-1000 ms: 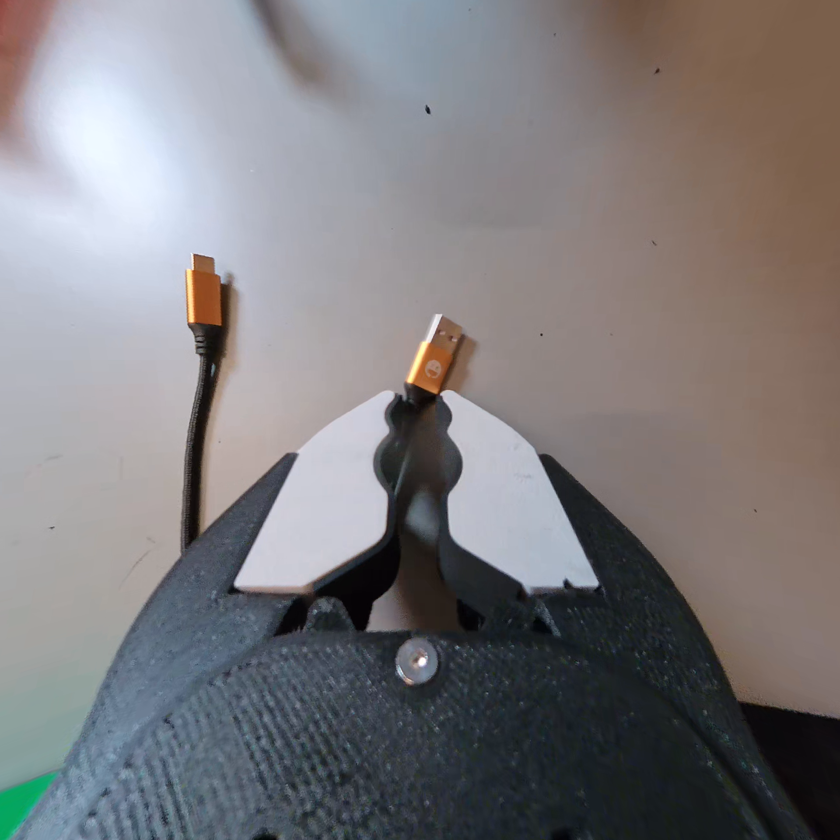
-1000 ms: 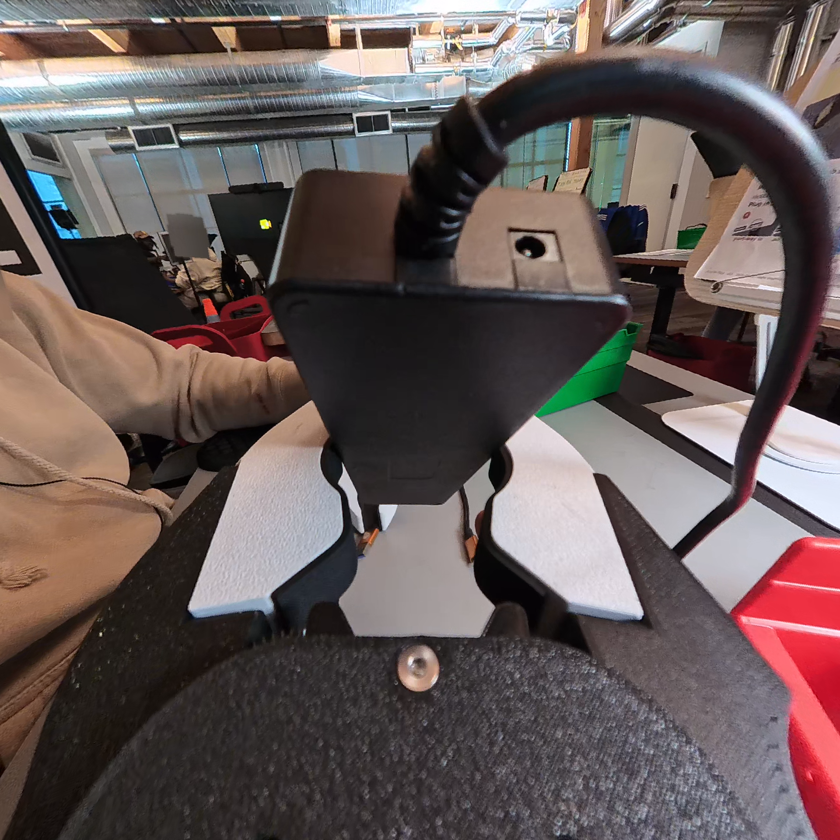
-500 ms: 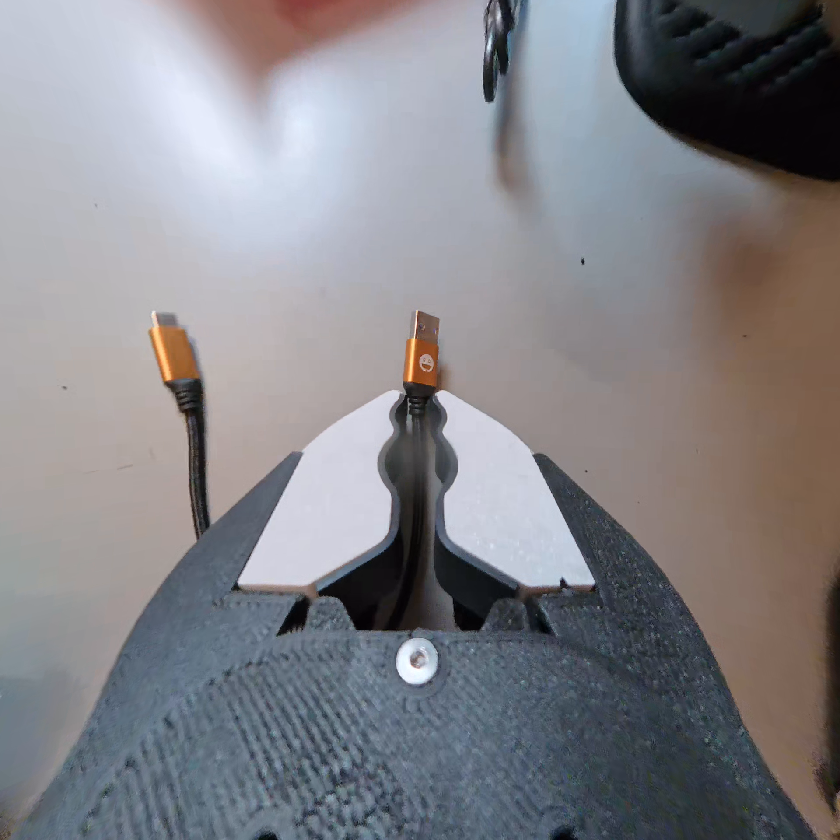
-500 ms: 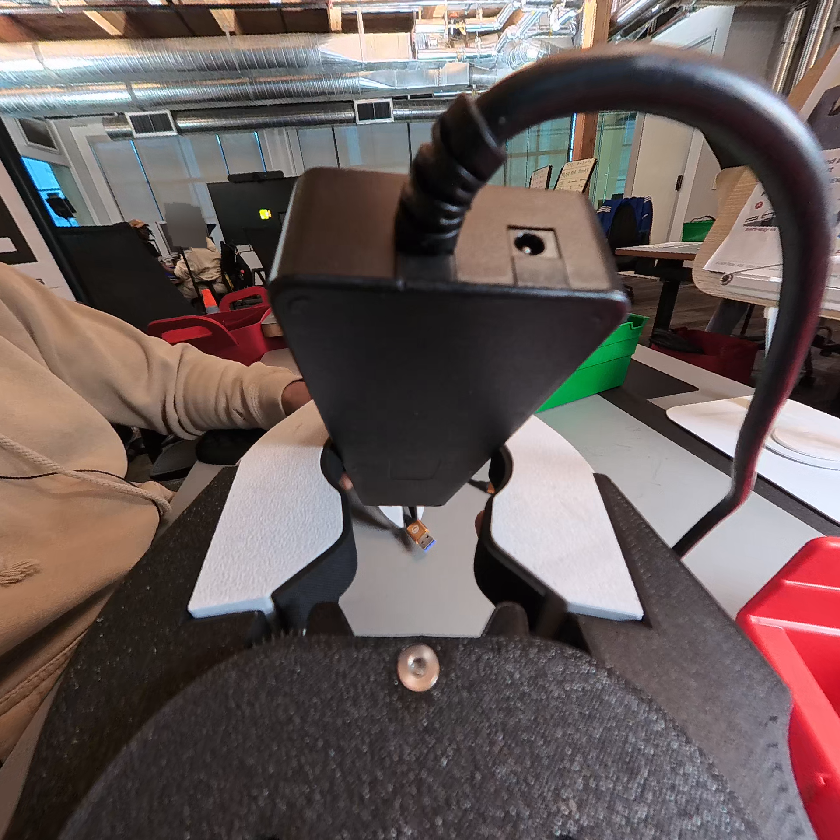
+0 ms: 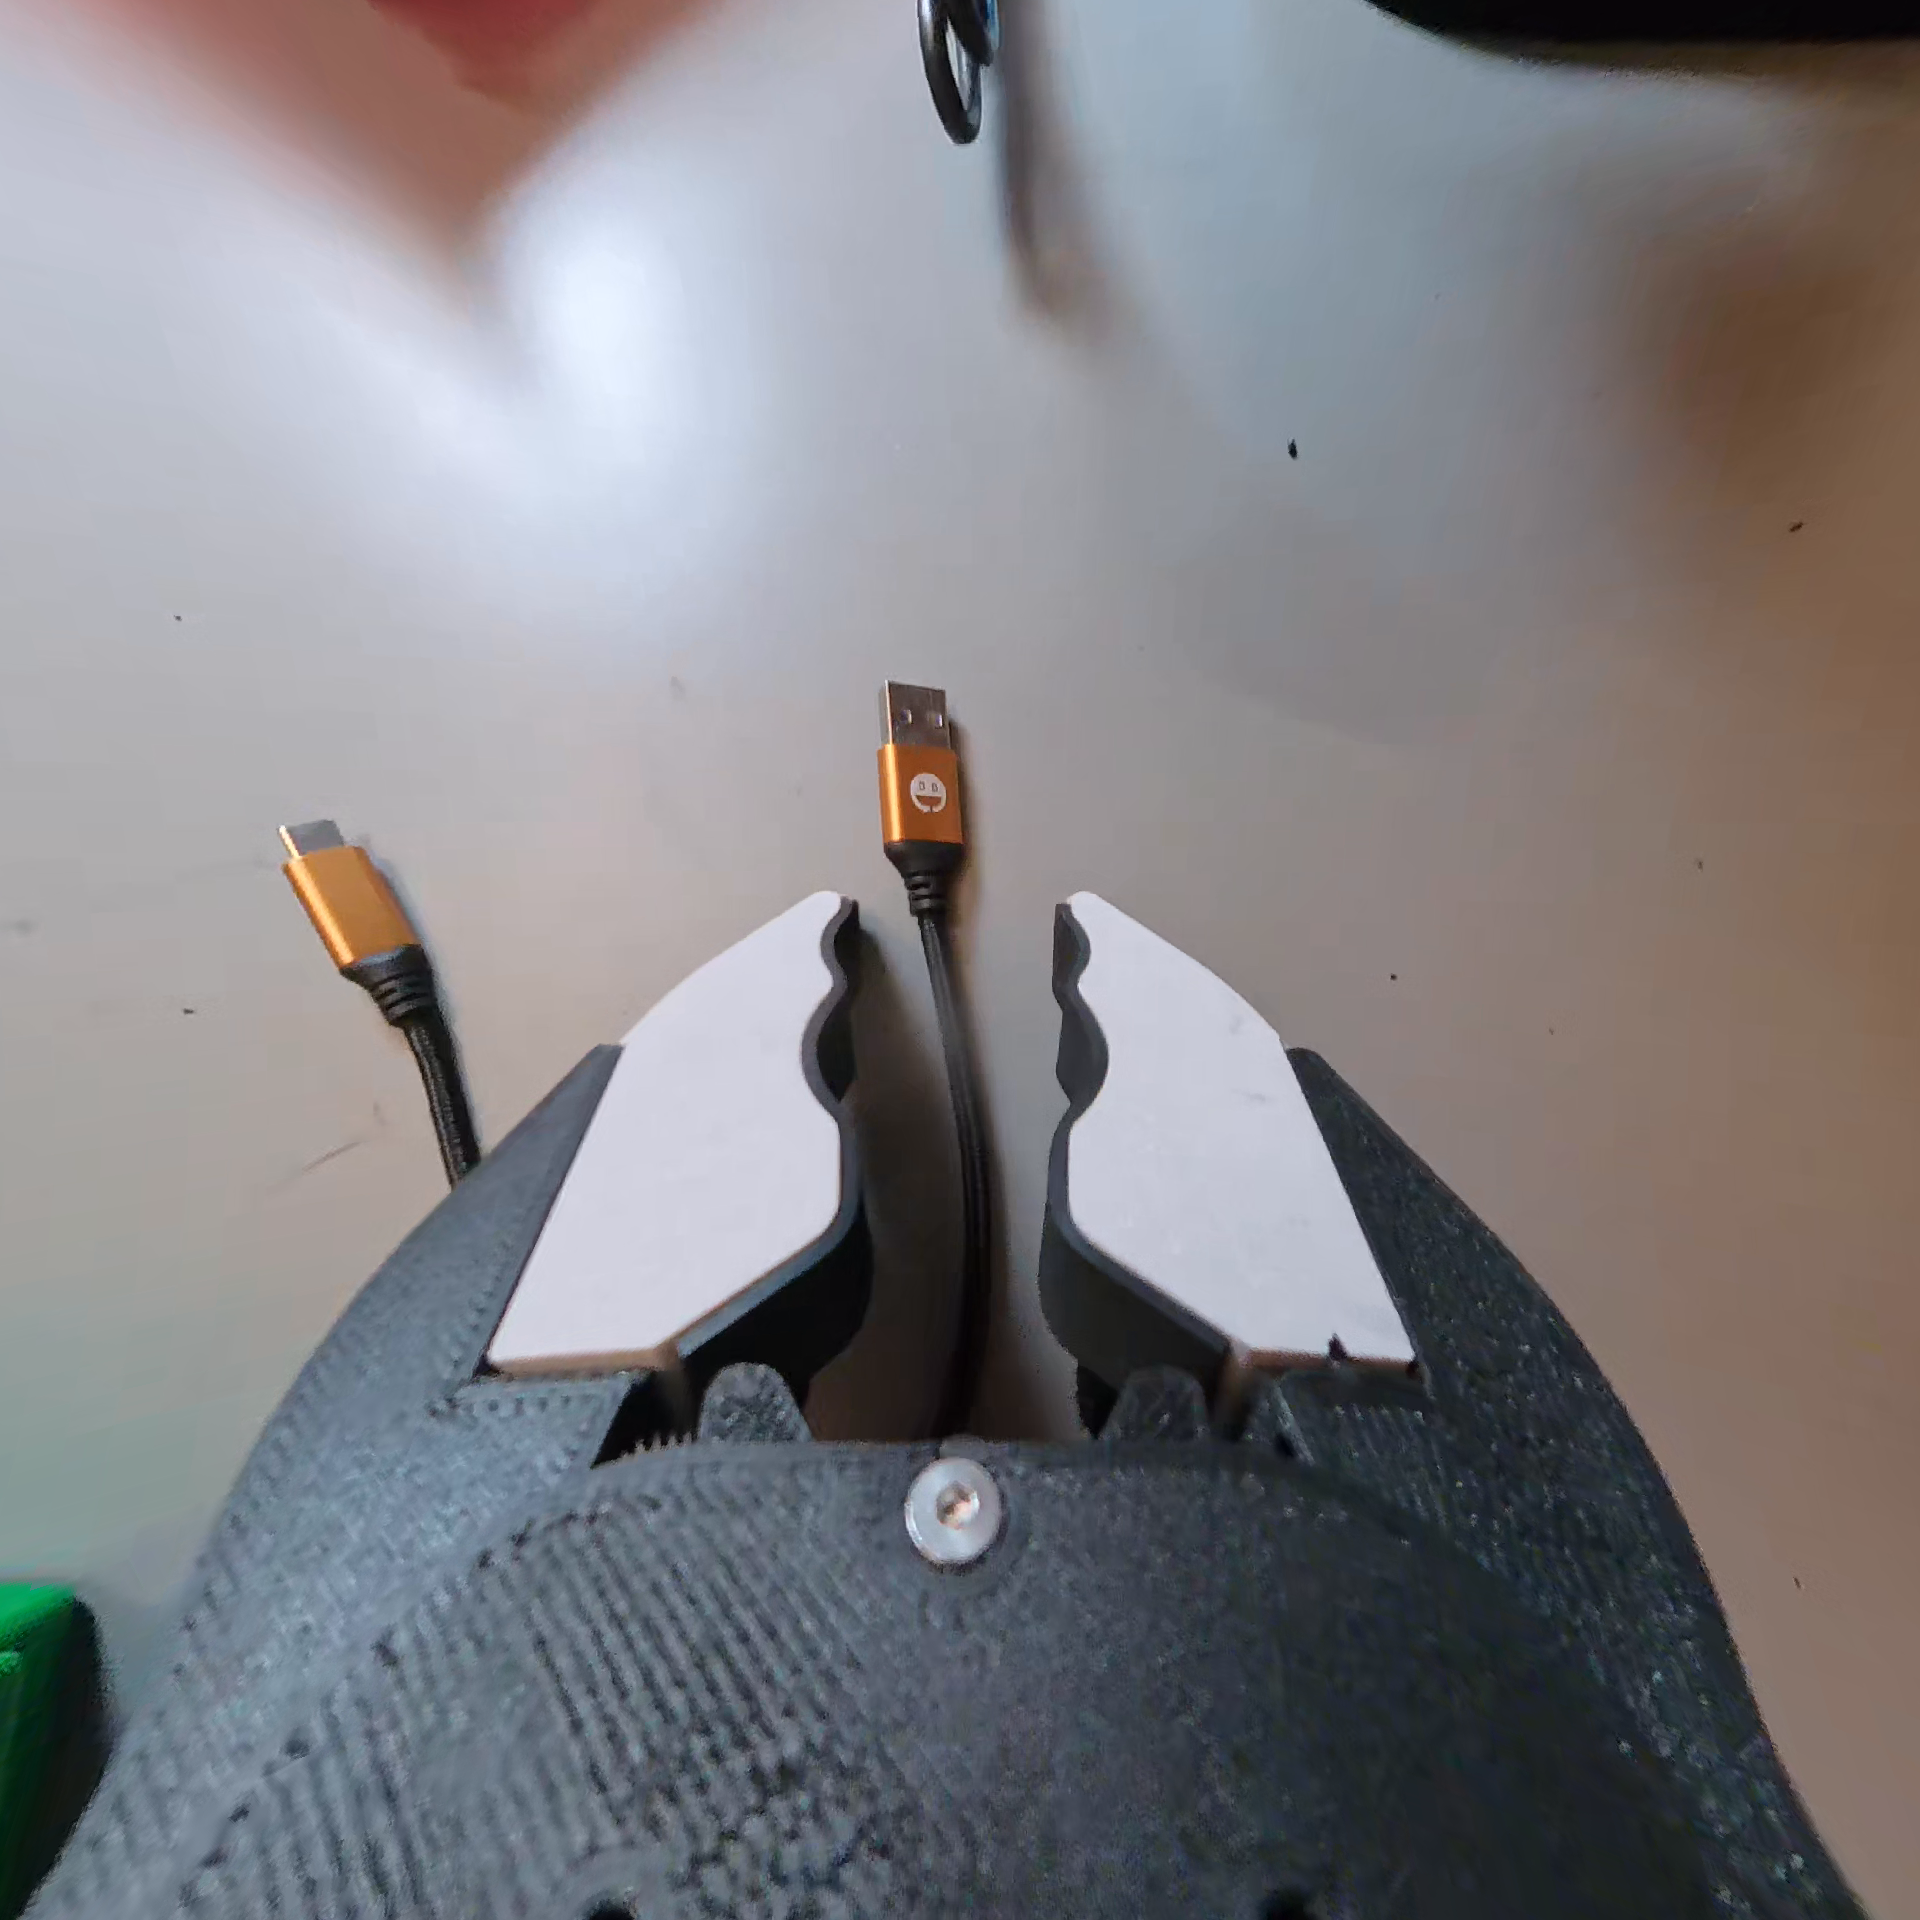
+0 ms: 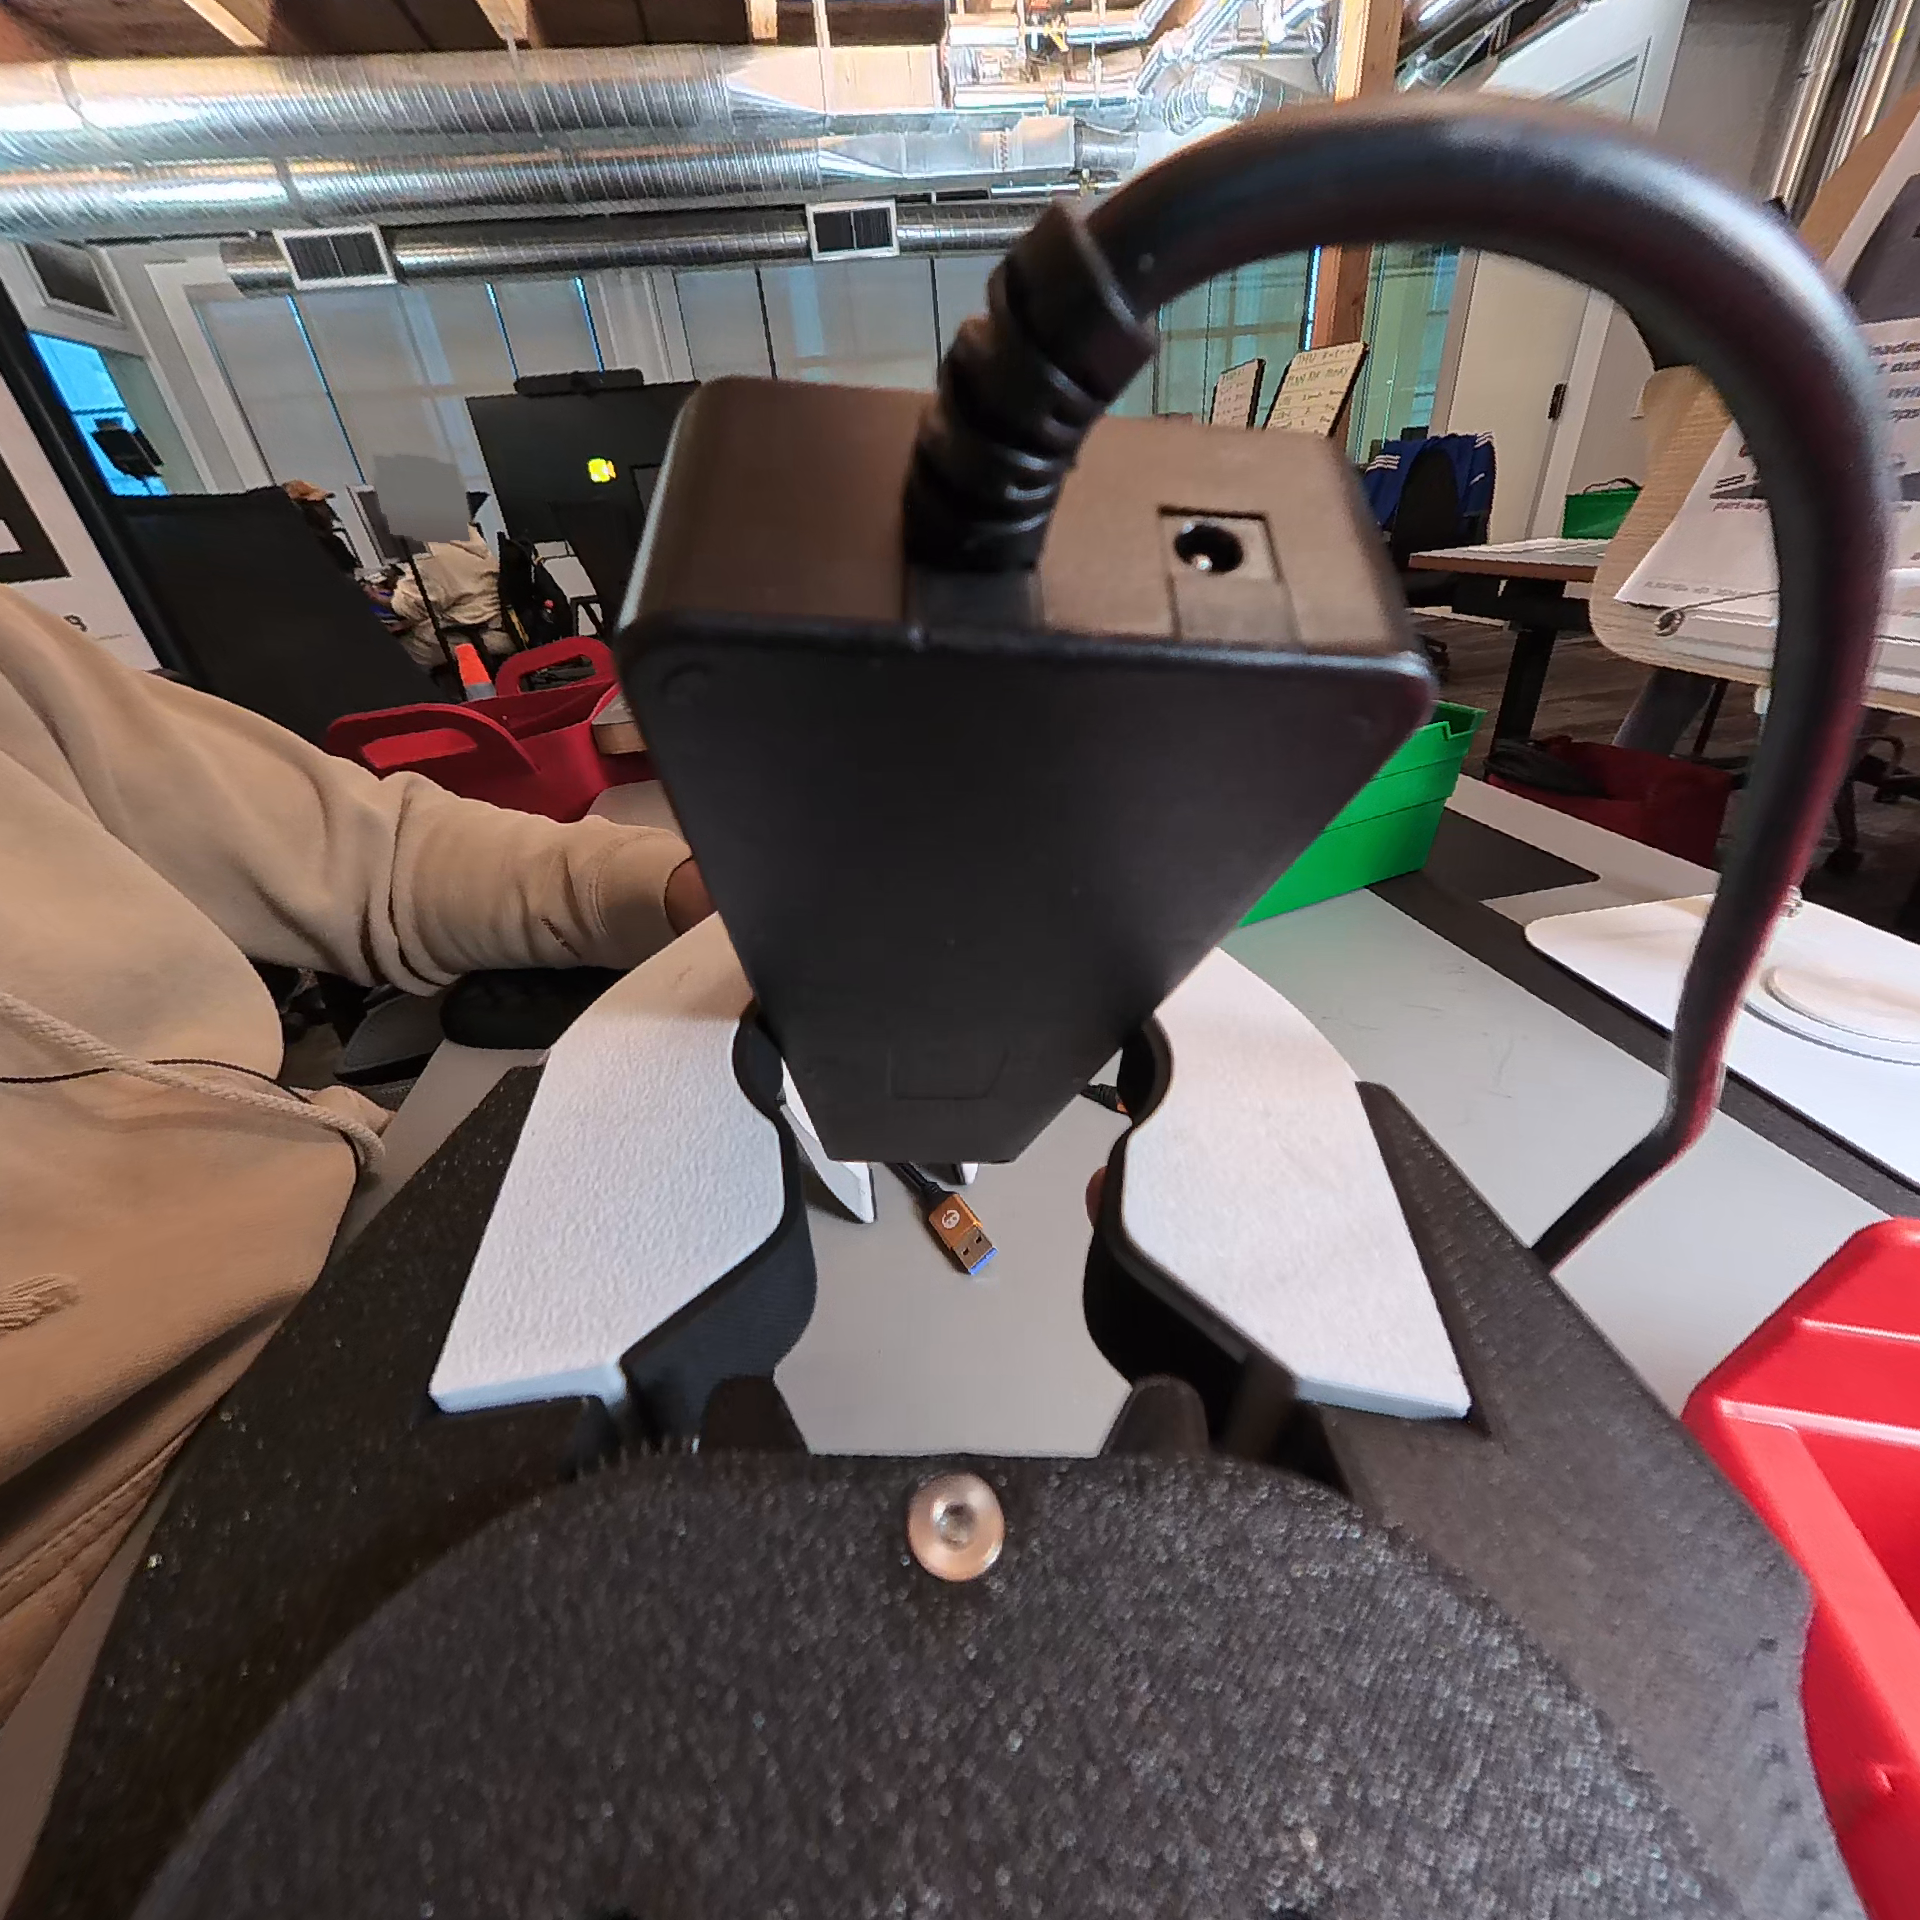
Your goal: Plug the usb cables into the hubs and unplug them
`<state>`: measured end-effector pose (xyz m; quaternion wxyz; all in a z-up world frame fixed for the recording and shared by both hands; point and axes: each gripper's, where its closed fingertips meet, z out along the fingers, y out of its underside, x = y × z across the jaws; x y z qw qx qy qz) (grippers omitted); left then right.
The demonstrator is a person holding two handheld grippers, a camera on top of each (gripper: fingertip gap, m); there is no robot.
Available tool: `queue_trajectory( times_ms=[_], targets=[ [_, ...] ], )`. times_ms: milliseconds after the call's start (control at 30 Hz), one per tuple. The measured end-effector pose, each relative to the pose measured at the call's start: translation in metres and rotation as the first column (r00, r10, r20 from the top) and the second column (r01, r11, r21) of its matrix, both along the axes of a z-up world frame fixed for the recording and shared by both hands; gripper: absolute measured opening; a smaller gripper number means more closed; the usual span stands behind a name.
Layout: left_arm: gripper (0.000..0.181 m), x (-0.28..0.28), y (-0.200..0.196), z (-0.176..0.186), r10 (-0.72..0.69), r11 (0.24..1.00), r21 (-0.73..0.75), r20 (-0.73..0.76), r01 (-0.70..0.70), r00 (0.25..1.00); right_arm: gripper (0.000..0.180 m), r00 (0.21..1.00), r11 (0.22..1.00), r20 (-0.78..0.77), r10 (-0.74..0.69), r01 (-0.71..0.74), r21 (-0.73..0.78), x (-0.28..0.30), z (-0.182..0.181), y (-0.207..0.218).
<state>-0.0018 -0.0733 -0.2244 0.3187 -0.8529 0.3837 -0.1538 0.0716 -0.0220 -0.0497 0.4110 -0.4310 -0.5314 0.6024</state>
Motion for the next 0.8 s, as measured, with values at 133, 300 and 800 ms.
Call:
queue_trajectory(
  times_ms=[133, 300, 800],
  targets=[
    [0.027, 0.000, 0.004, 0.000, 0.000, 1.000, -0.004, 0.009, 0.000, 1.000, 0.063, 1.000, 1.000, 0.001, 0.002, -0.002, -0.002, -0.001, 0.000, -0.001],
    [0.008, 0.000, 0.009, 0.000, -0.007, 1.000, 0.021, 0.009, 0.006, 1.000, 0.063, 1.000, 1.000, 0.010, 0.001, -0.001, 0.007, -0.002, -0.003, -0.002],
    [0.008, 0.011, -0.033, 0.129, -0.216, 0.976, 0.162, 0.622, 0.146, 0.752, 0.063, 0.972, 0.969, 0.009, 0.236, -0.236, 0.071, 0.008, -0.007, -0.042]
  ],
)
